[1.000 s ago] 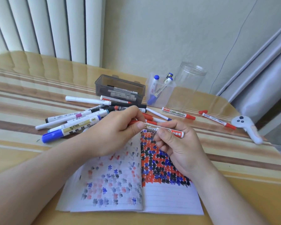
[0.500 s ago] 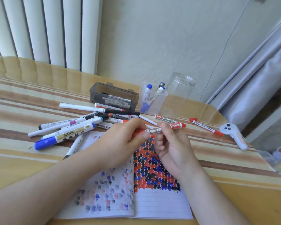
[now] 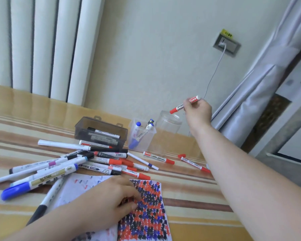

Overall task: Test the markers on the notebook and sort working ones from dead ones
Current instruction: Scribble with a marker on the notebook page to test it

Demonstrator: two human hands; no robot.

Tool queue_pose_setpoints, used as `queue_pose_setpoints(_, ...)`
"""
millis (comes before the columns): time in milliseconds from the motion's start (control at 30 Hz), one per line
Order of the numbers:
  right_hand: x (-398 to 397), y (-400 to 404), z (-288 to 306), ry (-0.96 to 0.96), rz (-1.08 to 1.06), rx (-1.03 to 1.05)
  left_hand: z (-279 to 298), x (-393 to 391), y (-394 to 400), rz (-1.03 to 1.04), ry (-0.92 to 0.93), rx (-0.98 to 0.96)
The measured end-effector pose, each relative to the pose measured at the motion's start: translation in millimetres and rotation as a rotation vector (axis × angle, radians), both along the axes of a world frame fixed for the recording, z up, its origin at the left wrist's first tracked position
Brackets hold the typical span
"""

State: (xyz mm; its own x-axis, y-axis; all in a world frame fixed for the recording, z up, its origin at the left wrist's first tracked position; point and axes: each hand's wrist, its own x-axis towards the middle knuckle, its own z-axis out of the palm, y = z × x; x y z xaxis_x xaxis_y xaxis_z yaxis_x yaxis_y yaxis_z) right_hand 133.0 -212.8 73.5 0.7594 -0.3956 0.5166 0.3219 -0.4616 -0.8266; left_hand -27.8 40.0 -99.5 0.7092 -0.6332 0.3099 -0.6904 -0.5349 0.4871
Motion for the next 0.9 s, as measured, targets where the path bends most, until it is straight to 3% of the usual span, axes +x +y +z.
queue_pose_setpoints(100,7,-1,-20,0.124,-0.027,-0.183,-1,0,1,-0.007,0.019,-0.017)
queue_pose_setpoints(233,-11,-11,-46,0.071,-0.07,-0.056,-2,0,1,0.001,0.043,-0.023)
queue_pose_setpoints(333,-28,-26,-99,0.202,-0.108,-0.032,-3,1,0,0.003,0.04,-0.01)
queue_pose_setpoints(500,-47,-34,-174,0.508,-0.037,-0.421,-3,1,0,0.013,0.041,0.006)
queue_pose_setpoints(800,-76,-37,-149,0.597,0.073,-0.726,0,2,0,0.022,0.051,0.035)
queue_pose_setpoints(867,-103,-31,-137,0.546,0.158,-0.607,4,2,0,0.033,0.07,0.021)
queue_pose_setpoints(900,-118,-22,-132,0.539,0.273,-0.447,5,2,1,0.048,0.09,-0.008)
